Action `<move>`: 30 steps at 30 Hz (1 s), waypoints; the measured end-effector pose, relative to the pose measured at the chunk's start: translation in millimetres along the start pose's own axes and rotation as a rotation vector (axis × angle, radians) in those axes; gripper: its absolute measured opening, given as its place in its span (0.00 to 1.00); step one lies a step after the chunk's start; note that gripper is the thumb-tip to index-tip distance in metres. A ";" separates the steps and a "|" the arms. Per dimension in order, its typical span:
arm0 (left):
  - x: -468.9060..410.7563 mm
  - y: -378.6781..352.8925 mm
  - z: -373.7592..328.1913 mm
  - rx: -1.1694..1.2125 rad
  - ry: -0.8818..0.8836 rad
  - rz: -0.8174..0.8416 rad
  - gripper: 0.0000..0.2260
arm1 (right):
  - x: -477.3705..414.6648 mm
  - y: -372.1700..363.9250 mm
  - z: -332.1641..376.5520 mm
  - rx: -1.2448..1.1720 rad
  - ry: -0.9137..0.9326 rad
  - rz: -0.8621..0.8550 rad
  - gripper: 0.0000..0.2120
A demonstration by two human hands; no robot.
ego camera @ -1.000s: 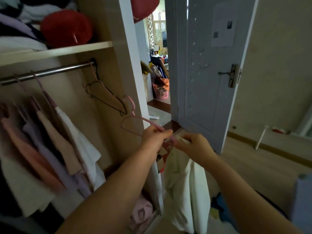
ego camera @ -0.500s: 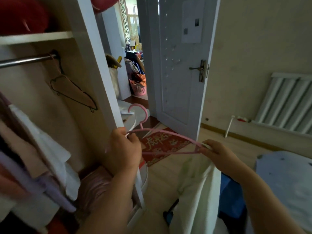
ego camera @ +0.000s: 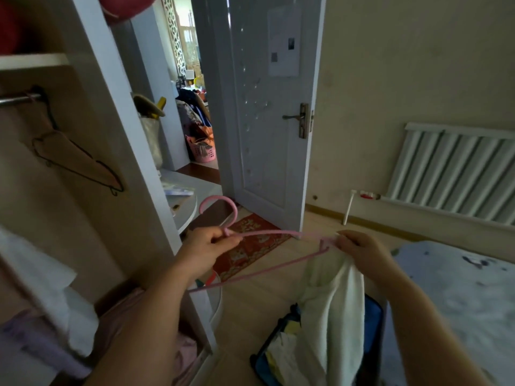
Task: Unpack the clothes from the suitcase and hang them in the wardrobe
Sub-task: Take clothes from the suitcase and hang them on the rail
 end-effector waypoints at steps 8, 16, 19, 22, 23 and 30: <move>5.0 -2.6 -20.7 0.038 -0.062 -0.032 0.03 | 3.7 11.8 23.6 0.050 0.004 -0.260 0.09; 15.2 -26.5 -38.9 -0.155 -0.121 -0.004 0.06 | 3.4 -2.4 61.0 0.286 0.123 -0.349 0.12; 18.5 -39.7 -42.7 -0.165 -0.142 -0.013 0.07 | 12.8 -27.8 95.2 0.370 0.226 -0.261 0.11; 20.8 -45.6 -41.4 -0.080 -0.113 -0.048 0.12 | 33.0 -57.5 128.7 0.345 0.410 -0.134 0.09; 21.9 -45.0 -40.1 -0.006 -0.096 -0.071 0.10 | 38.6 -63.5 135.1 0.315 0.451 -0.102 0.09; 29.1 -24.4 -29.2 0.377 -0.061 -0.178 0.04 | 42.7 -45.6 135.3 0.735 0.582 -0.371 0.25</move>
Point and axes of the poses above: each hand's wrist, its own x-axis away from the middle knuckle, its own y-axis out of the back of the hand, z = x × y, the point moved 6 cm from there along -x, towards the middle knuckle
